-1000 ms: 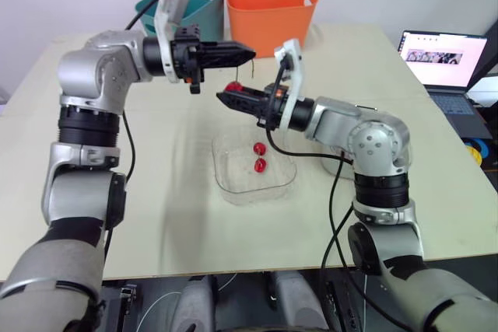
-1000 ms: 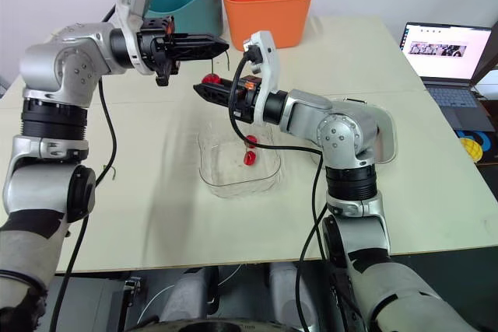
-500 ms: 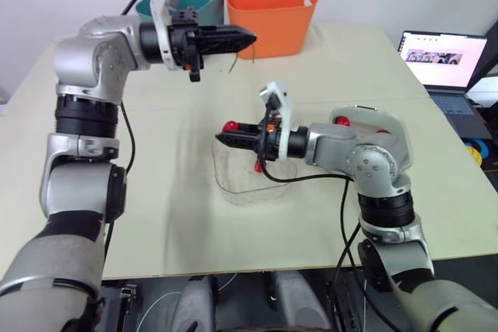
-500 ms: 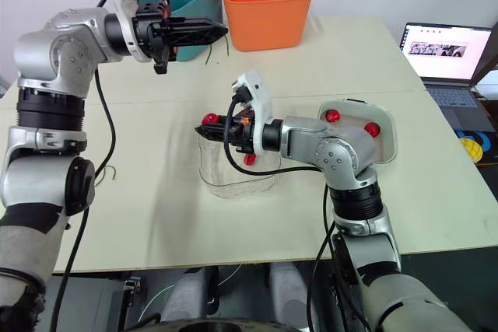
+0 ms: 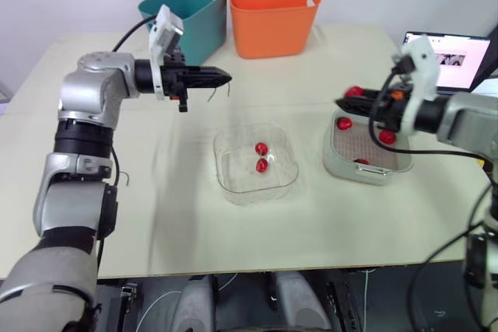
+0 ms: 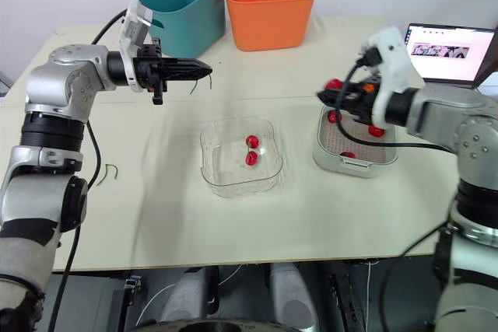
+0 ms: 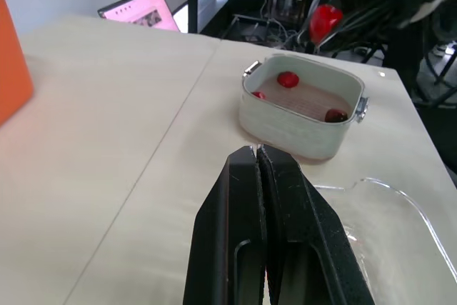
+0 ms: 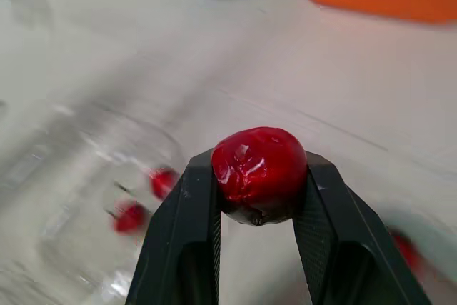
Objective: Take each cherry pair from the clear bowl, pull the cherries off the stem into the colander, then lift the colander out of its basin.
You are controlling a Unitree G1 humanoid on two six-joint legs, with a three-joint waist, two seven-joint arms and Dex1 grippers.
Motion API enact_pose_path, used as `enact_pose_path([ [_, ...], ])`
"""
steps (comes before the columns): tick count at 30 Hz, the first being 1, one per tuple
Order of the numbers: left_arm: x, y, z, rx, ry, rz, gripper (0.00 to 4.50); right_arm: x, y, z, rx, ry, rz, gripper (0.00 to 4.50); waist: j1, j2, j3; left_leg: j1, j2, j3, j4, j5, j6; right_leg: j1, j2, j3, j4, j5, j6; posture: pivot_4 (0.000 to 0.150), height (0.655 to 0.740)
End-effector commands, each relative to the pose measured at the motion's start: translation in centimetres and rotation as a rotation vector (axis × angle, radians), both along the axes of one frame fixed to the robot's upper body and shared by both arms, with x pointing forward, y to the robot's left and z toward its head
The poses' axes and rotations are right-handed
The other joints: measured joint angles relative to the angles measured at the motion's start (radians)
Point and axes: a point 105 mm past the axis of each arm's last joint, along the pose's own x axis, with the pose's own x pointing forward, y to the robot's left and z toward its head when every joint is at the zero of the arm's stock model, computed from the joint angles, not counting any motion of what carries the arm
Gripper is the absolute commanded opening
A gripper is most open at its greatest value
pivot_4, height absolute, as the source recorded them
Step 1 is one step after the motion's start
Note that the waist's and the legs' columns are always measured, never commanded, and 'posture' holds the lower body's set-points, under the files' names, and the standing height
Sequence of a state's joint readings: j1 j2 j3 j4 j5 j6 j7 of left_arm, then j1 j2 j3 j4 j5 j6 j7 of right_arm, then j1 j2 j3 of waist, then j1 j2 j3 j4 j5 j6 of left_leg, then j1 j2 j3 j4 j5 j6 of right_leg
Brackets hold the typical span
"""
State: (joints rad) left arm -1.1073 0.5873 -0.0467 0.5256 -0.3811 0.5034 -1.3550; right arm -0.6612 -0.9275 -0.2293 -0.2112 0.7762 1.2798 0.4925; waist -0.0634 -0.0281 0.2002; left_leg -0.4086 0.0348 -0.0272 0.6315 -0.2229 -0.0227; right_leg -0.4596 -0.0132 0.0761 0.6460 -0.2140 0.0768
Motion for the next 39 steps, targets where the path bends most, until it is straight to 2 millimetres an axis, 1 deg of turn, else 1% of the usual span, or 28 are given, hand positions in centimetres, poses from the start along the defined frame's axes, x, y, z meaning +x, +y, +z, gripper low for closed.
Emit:
enact_pose_path([
  [1,-0.4,0.1,0.7,0.014,-0.057,-0.011,0.0,-0.2,-1.5,-0.2,-0.044,0.011,-0.034,1.08,-0.006,0.0,0.0,0.0,0.0,0.0,0.0,0.0,0.0,0.0,0.0,0.001,0.0,0.0,0.0,0.15,0.74],
  [5,-0.4,0.0,0.1,0.026,-0.055,-0.013,0.0,-0.2,-2.7,-2.5,-0.097,0.097,-0.071,1.08,-0.007,0.0,0.0,0.001,0.0,0.001,0.0,0.0,0.0,0.0,0.001,0.001,0.001,0.002,0.003,0.15,0.74],
  [11,-0.3,0.0,-0.2,0.042,-0.058,-0.005,0.0,0.4,-3.7,-4.6,-0.123,0.157,-0.122,1.08,-0.004,0.0,0.0,0.0,0.0,0.001,0.001,0.0,0.0,0.0,0.001,0.001,0.001,0.002,0.003,0.15,0.74],
  [13,-0.2,0.2,-0.3,0.049,-0.06,0.0,0.0,0.5,-3.7,-4.7,-0.123,0.161,-0.123,1.82,-0.003,0.0,0.0,0.0,0.0,0.001,0.001,0.0,0.0,0.0,0.001,0.001,0.001,0.002,0.003,0.15,0.74],
  [15,-0.2,0.3,-0.3,0.049,-0.06,0.008,0.0,0.6,-3.9,-4.6,-0.127,0.158,-0.128,2.41,-0.005,0.0,0.0,0.0,0.0,0.001,0.0,0.0,0.0,0.0,0.001,0.001,0.001,0.002,0.003,0.15,0.74],
  [20,0.0,0.7,-0.1,0.046,-0.063,0.029,0.0,0.8,-3.7,-3.1,-0.096,0.099,-0.112,4.1,-0.005,0.0,0.0,0.0,0.0,0.001,0.0,0.0,0.0,0.0,0.001,0.001,0.001,0.002,0.003,0.15,0.74],
  [23,0.3,1.4,-0.3,0.058,-0.071,0.058,0.0,0.8,-3.4,-1.4,-0.073,0.038,-0.09,4.1,-0.005,0.0,0.0,0.0,0.0,0.001,0.0,0.0,0.0,0.0,0.001,0.001,0.001,0.002,0.003,0.15,0.74],
  [25,0.6,2.1,-0.1,0.054,-0.074,0.091,0.0,1.0,-2.8,0.1,-0.048,-0.02,-0.065,4.1,-0.007,0.0,0.0,0.001,0.0,0.001,0.0,0.0,0.0,0.0,0.001,0.001,0.001,0.002,0.003,0.15,0.74],
  [27,0.8,3.2,0.1,0.037,-0.063,0.14,0.0,0.9,-1.3,1.5,-0.008,-0.076,0.003,4.1,-0.007,0.0,0.0,0.001,0.0,0.001,0.0,0.0,0.0,0.0,0.001,0.001,0.001,0.002,0.003,0.15,0.74],
  [30,1.0,5.8,-0.2,0.001,-0.009,0.239,0.0,0.0,2.2,3.2,0.053,-0.139,0.16,4.1,-0.01,0.0,0.0,0.001,0.0,0.0,0.0,0.0,0.0,0.0,0.001,0.001,0.001,0.002,0.003,0.15,0.74],
  [32,1.1,8.4,-1.5,0.002,0.047,0.336,0.0,-0.9,5.1,4.0,0.076,-0.171,0.282,4.1,-0.011,0.0,0.0,0.002,0.001,0.0,-0.001,0.0,0.0,0.0,0.002,0.001,0.002,0.002,0.003,0.15,0.74],
  [34,1.0,11.7,-4.1,0.037,0.114,0.456,0.0,-1.6,8.5,4.5,0.1,-0.186,0.385,4.1,-0.012,0.001,0.0,0.002,0.001,0.0,-0.001,0.0,0.0,-0.001,0.002,0.001,0.002,0.002,0.003,0.15,0.74],
  [35,0.8,12.9,-5.0,0.042,0.145,0.499,0.0,-2.0,10.1,4.7,0.115,-0.192,0.44,4.1,-0.013,0.001,0.0,0.002,0.001,0.0,-0.001,0.0,0.0,0.0,0.002,0.001,0.003,0.002,0.003,0.15,0.74],
  [36,0.5,13.9,-5.6,0.036,0.173,0.529,0.0,-2.6,11.6,4.9,0.129,-0.194,0.493,4.1,-0.016,0.001,0.0,0.002,0.001,0.0,0.0,0.0,0.0,-0.001,0.002,0.001,0.003,0.002,0.003,0.15,0.74],
  [39,-0.5,16.1,-6.2,-0.049,0.259,0.595,0.0,-4.6,15.8,4.3,0.141,-0.165,0.662,4.1,-0.004,0.0,0.0,0.0,0.002,-0.002,0.0,0.0,0.0,-0.002,0.002,-0.002,0.003,0.003,0.001,0.15,0.74],
])
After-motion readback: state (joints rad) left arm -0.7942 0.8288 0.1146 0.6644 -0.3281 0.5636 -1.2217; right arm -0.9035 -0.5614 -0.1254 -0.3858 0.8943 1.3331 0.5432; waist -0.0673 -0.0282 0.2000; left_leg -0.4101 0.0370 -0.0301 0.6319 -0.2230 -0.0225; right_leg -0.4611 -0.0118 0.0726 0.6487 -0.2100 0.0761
